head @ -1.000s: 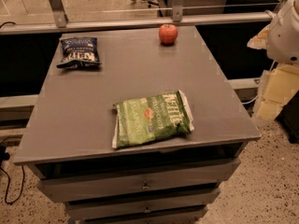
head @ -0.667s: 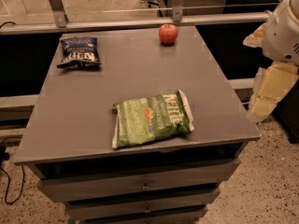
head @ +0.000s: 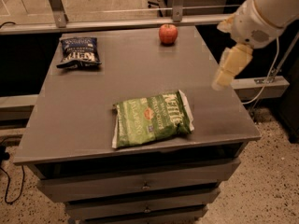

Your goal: Move apple near green jalapeno chip bag

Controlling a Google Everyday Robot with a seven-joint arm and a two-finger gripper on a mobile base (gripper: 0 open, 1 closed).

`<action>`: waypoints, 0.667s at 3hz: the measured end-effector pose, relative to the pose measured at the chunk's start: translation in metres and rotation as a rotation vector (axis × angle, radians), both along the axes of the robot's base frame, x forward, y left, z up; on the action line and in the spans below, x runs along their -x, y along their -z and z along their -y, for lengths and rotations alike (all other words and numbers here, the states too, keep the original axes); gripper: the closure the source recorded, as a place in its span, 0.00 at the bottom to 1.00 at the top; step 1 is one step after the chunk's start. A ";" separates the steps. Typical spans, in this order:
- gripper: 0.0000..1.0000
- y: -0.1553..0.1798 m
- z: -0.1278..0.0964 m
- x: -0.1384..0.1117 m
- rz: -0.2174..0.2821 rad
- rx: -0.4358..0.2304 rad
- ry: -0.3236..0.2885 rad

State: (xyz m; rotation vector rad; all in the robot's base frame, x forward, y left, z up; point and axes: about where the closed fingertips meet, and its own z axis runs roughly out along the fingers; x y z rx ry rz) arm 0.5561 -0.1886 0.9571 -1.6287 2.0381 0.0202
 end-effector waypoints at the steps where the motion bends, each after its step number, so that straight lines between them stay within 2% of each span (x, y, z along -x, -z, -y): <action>1: 0.00 0.001 -0.014 -0.076 0.062 -0.111 0.006; 2: 0.00 0.001 -0.015 -0.076 0.062 -0.111 0.005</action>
Offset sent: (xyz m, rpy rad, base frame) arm 0.0590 0.0133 -0.0039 0.0877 -0.0436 -0.0030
